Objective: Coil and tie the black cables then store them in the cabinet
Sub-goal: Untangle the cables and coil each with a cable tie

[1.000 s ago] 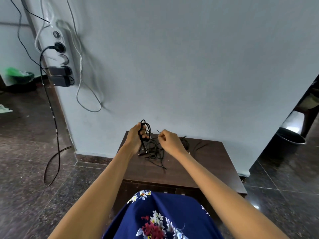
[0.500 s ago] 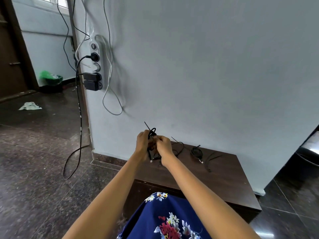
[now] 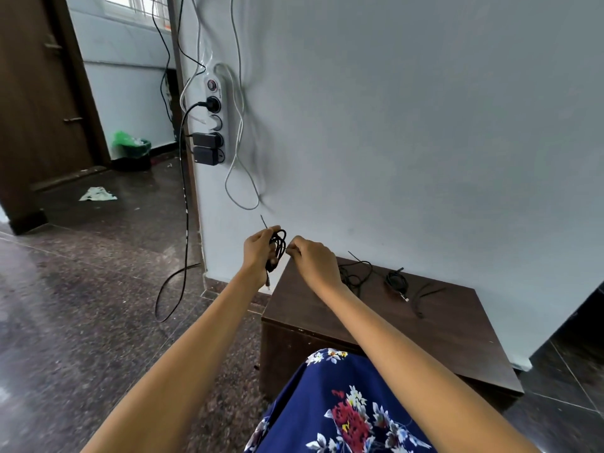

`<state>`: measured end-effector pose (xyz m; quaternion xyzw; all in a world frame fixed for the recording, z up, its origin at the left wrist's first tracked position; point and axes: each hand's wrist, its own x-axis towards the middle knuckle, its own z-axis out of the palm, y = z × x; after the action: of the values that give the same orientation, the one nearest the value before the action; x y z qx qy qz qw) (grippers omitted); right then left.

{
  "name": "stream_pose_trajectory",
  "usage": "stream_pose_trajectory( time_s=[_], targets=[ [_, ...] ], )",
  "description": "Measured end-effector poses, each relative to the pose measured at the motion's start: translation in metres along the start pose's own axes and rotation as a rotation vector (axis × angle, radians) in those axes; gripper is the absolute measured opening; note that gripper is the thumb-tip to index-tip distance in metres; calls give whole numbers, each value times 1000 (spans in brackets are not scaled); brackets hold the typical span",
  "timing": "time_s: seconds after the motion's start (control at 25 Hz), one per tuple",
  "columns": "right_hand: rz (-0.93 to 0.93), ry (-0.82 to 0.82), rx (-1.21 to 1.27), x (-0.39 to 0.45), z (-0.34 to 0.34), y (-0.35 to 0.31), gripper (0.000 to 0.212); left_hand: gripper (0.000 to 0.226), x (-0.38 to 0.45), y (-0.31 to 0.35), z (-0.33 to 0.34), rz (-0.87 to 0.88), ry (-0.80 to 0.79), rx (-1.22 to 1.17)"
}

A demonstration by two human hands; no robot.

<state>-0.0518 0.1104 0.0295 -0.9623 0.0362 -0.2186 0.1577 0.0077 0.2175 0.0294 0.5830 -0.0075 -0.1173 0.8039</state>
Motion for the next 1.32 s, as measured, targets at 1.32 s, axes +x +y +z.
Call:
stream_pose_trajectory(
  time_s=[1.32],
  targets=[
    [650, -278, 823, -7, -31, 49, 15, 34, -9, -39, 11, 612, -96, 1266]
  ],
)
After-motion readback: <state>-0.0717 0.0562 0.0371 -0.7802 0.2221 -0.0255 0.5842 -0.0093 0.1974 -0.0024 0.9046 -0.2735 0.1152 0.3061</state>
